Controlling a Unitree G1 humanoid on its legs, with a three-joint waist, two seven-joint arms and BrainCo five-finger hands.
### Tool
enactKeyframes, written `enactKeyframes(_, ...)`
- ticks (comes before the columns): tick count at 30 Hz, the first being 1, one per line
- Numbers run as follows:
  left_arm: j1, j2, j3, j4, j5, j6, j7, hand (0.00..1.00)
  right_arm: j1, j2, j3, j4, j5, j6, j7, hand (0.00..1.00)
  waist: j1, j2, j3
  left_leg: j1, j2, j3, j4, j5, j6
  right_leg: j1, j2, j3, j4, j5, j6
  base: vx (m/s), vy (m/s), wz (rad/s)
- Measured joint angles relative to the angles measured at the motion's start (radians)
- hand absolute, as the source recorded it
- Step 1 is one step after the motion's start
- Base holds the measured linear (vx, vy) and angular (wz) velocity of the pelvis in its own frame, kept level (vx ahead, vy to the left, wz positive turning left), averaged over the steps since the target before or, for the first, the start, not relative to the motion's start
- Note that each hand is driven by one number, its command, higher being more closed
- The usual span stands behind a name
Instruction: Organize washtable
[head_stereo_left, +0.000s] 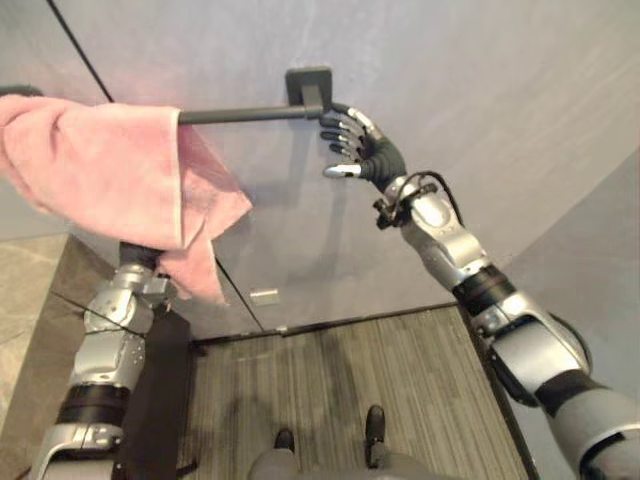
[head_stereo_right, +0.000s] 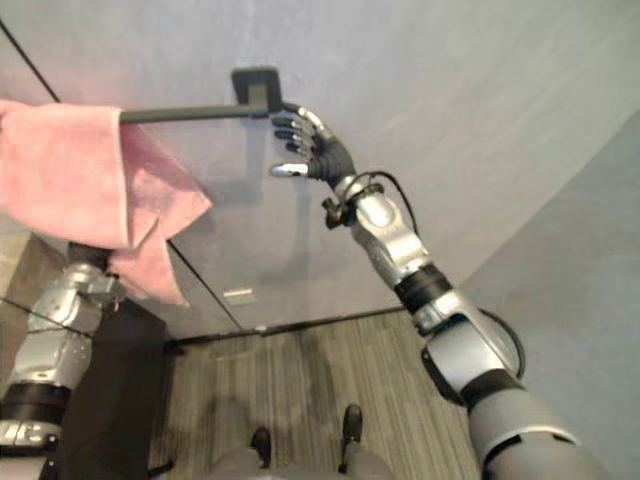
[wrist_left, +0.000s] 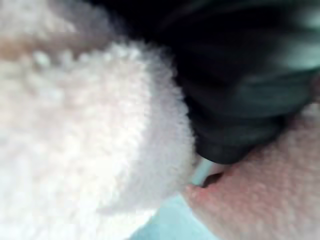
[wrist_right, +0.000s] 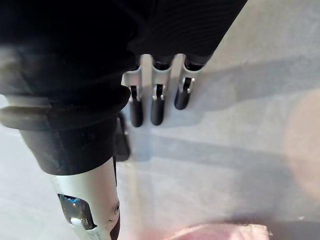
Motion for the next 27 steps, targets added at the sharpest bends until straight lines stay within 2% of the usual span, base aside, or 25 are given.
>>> enactKeyframes(2,-0.039,0.018,-0.026,0.009,0.000,0.001,0.004,1.00,-0.024,0.018,0.028,0.036,-0.002,0.013,-0.004,0.00,0.005,0.001,0.000,-0.014,0.005,-0.004,-0.003,0.009,-0.013,-0.013,0.010,-0.005,0.000,-0.001,-0.007,-0.09,-0.092,0.05)
enactKeyframes(4,-0.096,0.025,-0.061,0.022,0.000,0.002,0.004,1.00,-0.039,0.052,0.128,0.081,-0.019,0.068,-0.002,0.00,0.022,0.002,0.001,-0.023,0.020,-0.012,-0.021,0.025,-0.025,-0.026,0.025,-0.016,0.000,-0.005,-0.019,-0.06,-0.091,0.11)
enactKeyframes(5,-0.117,0.025,-0.068,0.022,0.000,0.002,0.003,1.00,-0.038,0.094,0.164,0.104,-0.044,0.096,0.000,0.00,0.028,0.004,0.002,-0.030,0.028,-0.020,-0.031,0.036,-0.033,-0.037,0.033,-0.024,0.000,-0.005,-0.019,-0.02,-0.084,0.15)
enactKeyframes(7,-0.139,0.025,-0.073,0.035,0.000,0.002,0.006,1.00,-0.038,0.170,0.178,0.137,-0.075,0.117,0.004,0.00,0.044,0.006,0.004,-0.042,0.038,-0.029,-0.045,0.060,-0.043,-0.058,0.044,-0.034,0.001,0.001,-0.022,0.00,-0.068,0.14)
enactKeyframes(10,-0.142,0.025,-0.092,0.059,0.000,0.008,0.013,1.00,-0.038,0.261,0.187,0.168,-0.121,0.119,0.017,0.00,0.057,0.009,0.005,-0.044,0.051,-0.053,-0.068,0.077,-0.054,-0.060,0.059,-0.055,0.004,0.012,-0.042,0.03,0.008,0.16)
enactKeyframes(15,-0.175,0.023,-0.105,0.118,0.000,0.011,0.031,1.00,-0.062,0.321,0.187,0.209,-0.152,0.119,0.016,0.00,0.061,0.009,0.005,-0.046,0.049,-0.057,-0.066,0.078,-0.054,-0.057,0.056,-0.060,0.004,0.012,-0.042,0.02,0.077,0.04)
enactKeyframes(19,-0.216,0.011,-0.106,0.118,0.001,0.011,0.047,1.00,-0.069,0.342,0.187,0.215,-0.161,0.119,0.014,0.00,0.079,0.011,0.007,-0.050,0.051,-0.062,-0.065,0.077,-0.054,-0.057,0.058,-0.066,0.002,0.012,-0.042,0.01,0.071,0.04)
enactKeyframes(24,-0.222,0.011,-0.106,0.118,0.001,0.011,0.048,1.00,-0.116,0.365,0.177,0.254,-0.162,0.119,-0.004,0.00,0.081,0.012,0.015,-0.062,0.052,-0.079,-0.065,0.077,-0.054,-0.058,0.058,-0.079,0.000,0.010,-0.042,0.00,0.066,0.10)
enactKeyframes(27,-0.222,0.011,-0.106,0.117,0.001,0.011,0.048,1.00,-0.177,0.367,0.103,0.258,-0.184,0.117,-0.028,0.00,0.091,0.013,0.037,-0.064,0.052,-0.082,-0.067,0.081,-0.054,-0.060,0.058,-0.082,0.000,0.010,-0.041,0.00,0.074,0.04)
